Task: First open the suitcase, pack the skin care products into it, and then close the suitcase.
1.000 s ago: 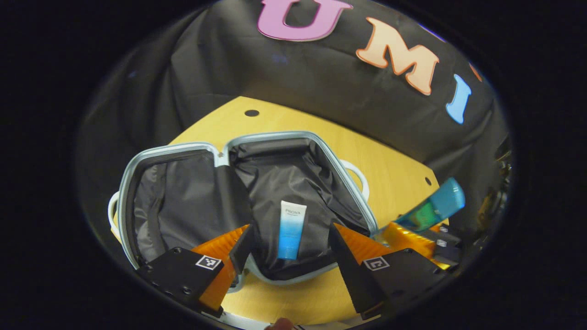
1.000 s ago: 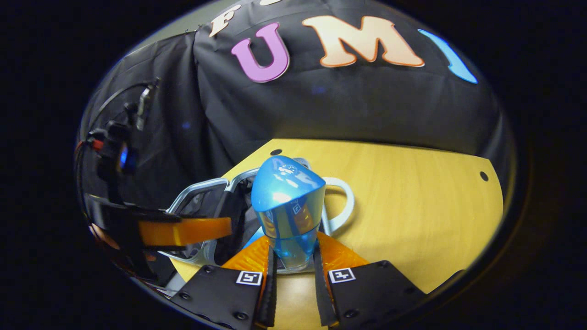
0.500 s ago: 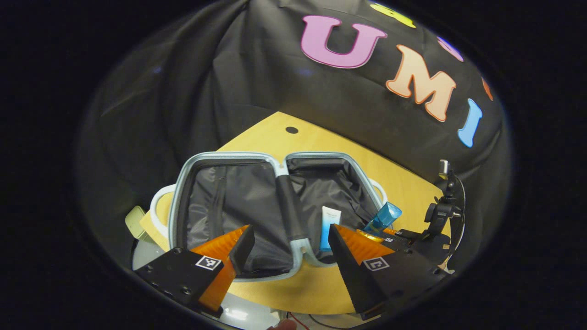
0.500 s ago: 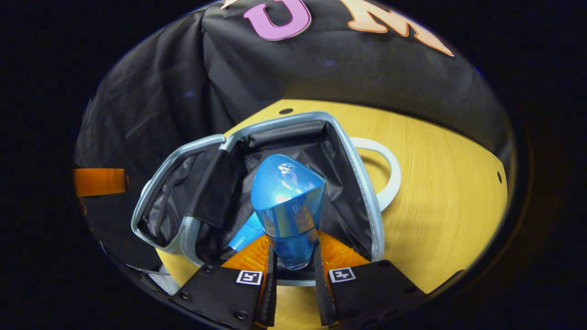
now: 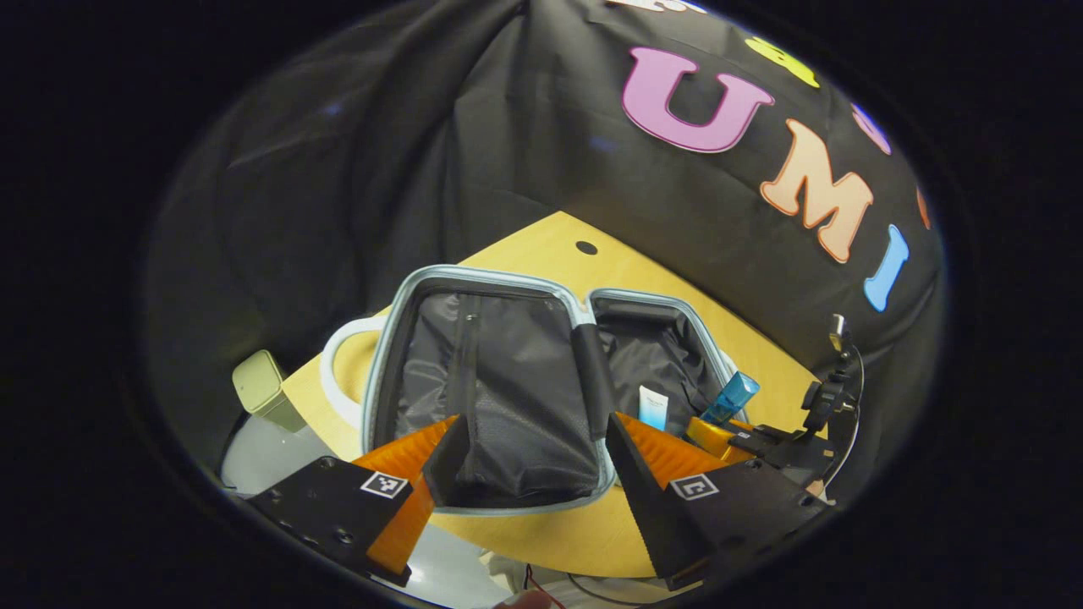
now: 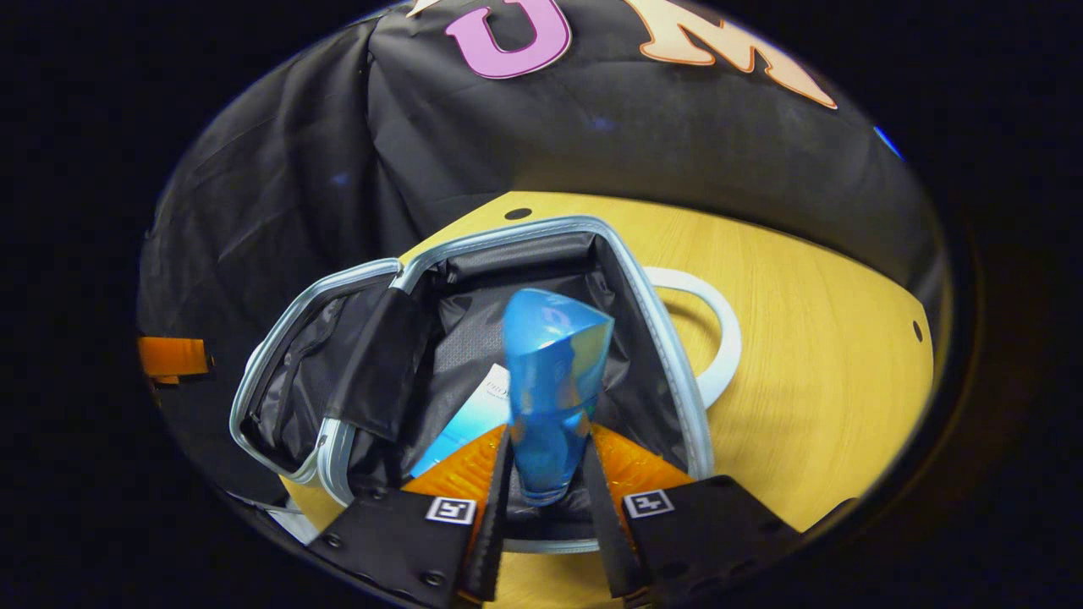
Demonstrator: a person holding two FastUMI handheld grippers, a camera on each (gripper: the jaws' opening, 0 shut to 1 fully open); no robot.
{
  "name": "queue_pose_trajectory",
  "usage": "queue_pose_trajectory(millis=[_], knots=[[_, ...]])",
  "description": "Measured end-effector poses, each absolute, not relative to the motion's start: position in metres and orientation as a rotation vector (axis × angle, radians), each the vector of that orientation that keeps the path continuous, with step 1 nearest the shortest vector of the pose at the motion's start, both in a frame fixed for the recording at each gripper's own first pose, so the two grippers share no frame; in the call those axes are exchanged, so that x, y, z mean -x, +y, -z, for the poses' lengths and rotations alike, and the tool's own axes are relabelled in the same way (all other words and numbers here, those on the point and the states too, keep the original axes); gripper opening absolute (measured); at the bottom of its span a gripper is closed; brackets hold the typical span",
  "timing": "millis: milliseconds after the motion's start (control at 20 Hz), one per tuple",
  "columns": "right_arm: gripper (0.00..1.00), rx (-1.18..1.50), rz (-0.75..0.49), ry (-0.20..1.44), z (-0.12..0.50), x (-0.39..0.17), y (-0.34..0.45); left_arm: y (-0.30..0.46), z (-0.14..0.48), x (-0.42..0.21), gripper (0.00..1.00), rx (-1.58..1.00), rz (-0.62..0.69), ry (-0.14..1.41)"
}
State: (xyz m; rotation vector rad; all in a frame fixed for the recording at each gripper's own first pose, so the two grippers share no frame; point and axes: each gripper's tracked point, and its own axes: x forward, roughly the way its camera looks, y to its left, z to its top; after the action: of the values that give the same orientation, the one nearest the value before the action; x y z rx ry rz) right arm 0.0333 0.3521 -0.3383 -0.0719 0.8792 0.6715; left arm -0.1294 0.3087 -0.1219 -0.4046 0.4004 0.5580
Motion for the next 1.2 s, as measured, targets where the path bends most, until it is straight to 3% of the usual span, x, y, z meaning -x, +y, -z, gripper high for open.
queue_pose_trajectory(millis=[150,250,550,600,750,850,1000,1050,1150,1200], knots=[[0.87,0.030,-0.678,0.863,0.323,-0.034,0.351,0.335,0.125,0.148,0.96,0.408,-0.618,0.386],[1.00,0.008,-0.682,0.819,0.305,-0.038,0.349,0.359,0.128,0.163,0.96,0.398,-0.676,0.383],[0.98,-0.021,-0.652,0.700,0.244,-0.045,0.314,0.431,0.152,0.201,0.96,0.416,-0.832,0.379],[0.94,-0.011,-0.643,0.682,0.236,-0.044,0.304,0.441,0.157,0.206,0.96,0.428,-0.850,0.378],[0.98,0.012,-0.613,0.639,0.211,-0.037,0.274,0.470,0.172,0.210,0.95,0.468,-0.903,0.366],[0.94,0.011,-0.586,0.618,0.195,-0.031,0.256,0.484,0.179,0.209,0.96,0.521,-0.911,0.353],[0.98,-0.008,-0.525,0.601,0.178,-0.031,0.232,0.493,0.193,0.199,0.95,0.629,-0.882,0.329],[0.94,-0.017,-0.502,0.594,0.172,-0.033,0.224,0.495,0.198,0.193,0.95,0.666,-0.873,0.322],[0.98,-0.027,-0.477,0.583,0.164,-0.037,0.213,0.494,0.208,0.187,0.93,0.729,-0.849,0.311],[0.98,-0.012,-0.464,0.572,0.162,-0.040,0.206,0.496,0.212,0.184,0.87,0.751,-0.844,0.312]])
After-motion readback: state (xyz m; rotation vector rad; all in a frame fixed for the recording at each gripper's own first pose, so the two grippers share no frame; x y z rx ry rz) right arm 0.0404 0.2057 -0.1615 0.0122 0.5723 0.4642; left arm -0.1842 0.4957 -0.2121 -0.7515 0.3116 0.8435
